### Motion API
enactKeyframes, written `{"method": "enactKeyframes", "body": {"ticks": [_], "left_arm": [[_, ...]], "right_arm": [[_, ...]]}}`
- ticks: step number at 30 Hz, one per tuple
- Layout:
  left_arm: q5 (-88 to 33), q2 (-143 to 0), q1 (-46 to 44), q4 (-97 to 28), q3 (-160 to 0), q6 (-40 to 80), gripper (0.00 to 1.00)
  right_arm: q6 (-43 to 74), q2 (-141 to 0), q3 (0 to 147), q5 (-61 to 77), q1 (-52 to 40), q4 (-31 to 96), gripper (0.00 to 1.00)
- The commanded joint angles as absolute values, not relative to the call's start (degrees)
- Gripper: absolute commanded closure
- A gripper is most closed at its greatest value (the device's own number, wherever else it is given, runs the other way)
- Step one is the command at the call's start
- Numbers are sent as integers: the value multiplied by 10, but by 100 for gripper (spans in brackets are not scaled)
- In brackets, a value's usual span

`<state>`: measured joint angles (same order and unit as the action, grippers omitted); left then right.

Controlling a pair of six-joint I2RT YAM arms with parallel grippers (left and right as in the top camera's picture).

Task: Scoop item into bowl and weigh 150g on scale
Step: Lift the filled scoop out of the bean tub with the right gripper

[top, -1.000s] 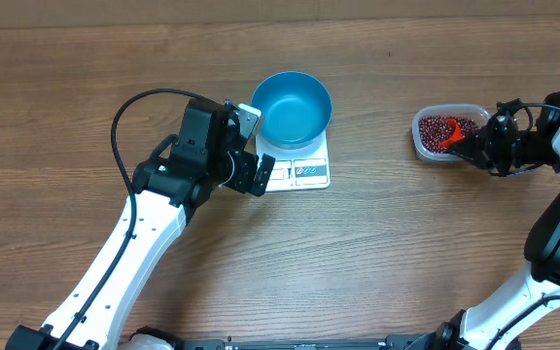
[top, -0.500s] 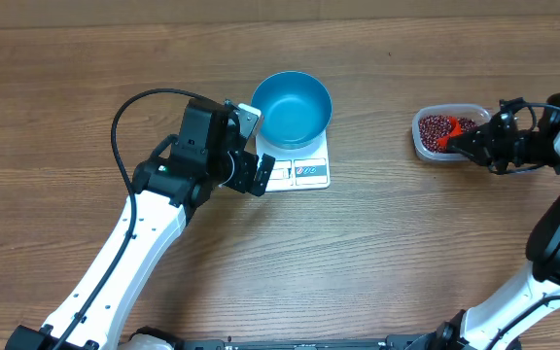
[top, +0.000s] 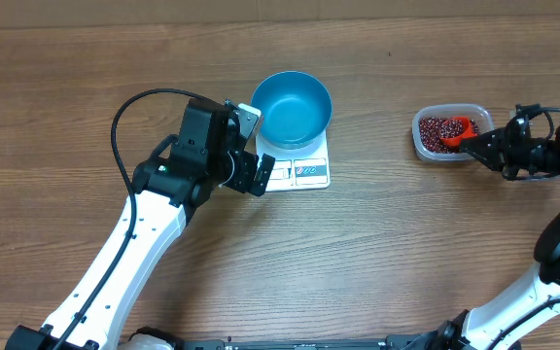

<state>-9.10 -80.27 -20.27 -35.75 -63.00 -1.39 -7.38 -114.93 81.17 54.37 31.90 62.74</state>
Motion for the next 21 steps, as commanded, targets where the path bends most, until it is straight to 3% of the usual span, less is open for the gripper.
{"method": "enactKeyframes", "body": {"ticks": [1, 21], "left_arm": [[-86, -801, -206, -357, -629, -11, 0], [-86, -801, -206, -357, -629, -11, 0]], "right_arm": [[-112, -1153, 808, 578, 331, 635, 96], [-281, -1153, 808, 699, 384, 733, 96]]}}
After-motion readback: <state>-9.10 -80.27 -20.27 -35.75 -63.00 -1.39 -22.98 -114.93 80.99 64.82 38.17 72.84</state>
